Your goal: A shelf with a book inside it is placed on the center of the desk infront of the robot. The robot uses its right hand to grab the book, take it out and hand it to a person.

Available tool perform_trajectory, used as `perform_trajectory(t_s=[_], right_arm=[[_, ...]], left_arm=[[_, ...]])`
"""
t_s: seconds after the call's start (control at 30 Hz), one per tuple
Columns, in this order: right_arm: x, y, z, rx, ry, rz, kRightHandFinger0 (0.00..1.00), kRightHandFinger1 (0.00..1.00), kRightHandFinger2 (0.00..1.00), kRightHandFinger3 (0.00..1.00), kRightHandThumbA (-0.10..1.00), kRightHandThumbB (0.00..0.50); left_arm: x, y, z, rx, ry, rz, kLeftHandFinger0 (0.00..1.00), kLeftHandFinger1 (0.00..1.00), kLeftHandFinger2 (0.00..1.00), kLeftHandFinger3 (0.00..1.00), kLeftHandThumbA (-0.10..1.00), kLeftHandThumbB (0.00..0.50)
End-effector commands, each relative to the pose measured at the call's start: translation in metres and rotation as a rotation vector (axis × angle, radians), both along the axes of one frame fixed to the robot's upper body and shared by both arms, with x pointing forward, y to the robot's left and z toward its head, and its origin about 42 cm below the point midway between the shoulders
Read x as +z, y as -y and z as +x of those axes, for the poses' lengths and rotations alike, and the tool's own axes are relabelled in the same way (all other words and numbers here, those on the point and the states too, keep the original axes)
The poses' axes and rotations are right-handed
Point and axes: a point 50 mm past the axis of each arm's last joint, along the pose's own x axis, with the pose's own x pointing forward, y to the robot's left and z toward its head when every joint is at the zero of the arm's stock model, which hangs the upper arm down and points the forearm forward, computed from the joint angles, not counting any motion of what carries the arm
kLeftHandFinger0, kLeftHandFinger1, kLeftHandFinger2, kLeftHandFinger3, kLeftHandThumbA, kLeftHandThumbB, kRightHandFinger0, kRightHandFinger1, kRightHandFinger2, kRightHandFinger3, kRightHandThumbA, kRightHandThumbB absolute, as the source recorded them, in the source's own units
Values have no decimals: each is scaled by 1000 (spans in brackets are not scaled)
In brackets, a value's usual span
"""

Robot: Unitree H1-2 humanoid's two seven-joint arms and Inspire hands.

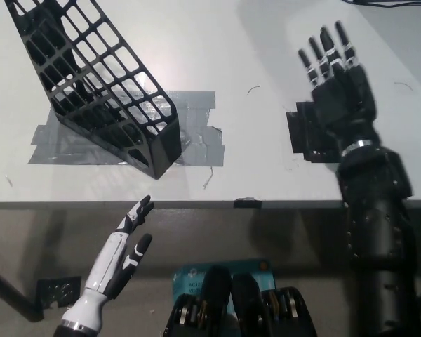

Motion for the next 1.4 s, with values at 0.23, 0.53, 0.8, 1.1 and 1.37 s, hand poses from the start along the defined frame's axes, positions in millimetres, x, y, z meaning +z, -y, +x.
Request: perform_trajectory(t_s=[0.23,0.53,0.8,1.1,1.37], right_arm=[[19,-2,-129,49,333,-539,1000,1000,1000,1000,835,445],[-84,11,-188,75,88,-632,1000,1000,1000,1000,949,367],[-127,11,-200,118,-1,-710,1000,1000,1000,1000,984,302],[-143,10,-203,157,-18,-751,1000,1000,1000,1000,971,292],[-147,12,-213,165,-32,-764,1000,1000,1000,1000,977,300]], left_arm=[[2,-6,-7,6,6,4,1000,1000,1000,1000,1000,283],[-10,-9,-18,7,-23,1,1000,1000,1000,1000,1000,304],[-19,-7,-26,8,-46,-20,1000,1000,1000,1000,1000,309],[-22,-6,-32,7,-51,-27,1000,1000,1000,1000,1000,307],[-26,-5,-43,6,-70,-28,1000,1000,1000,1000,1000,305]])
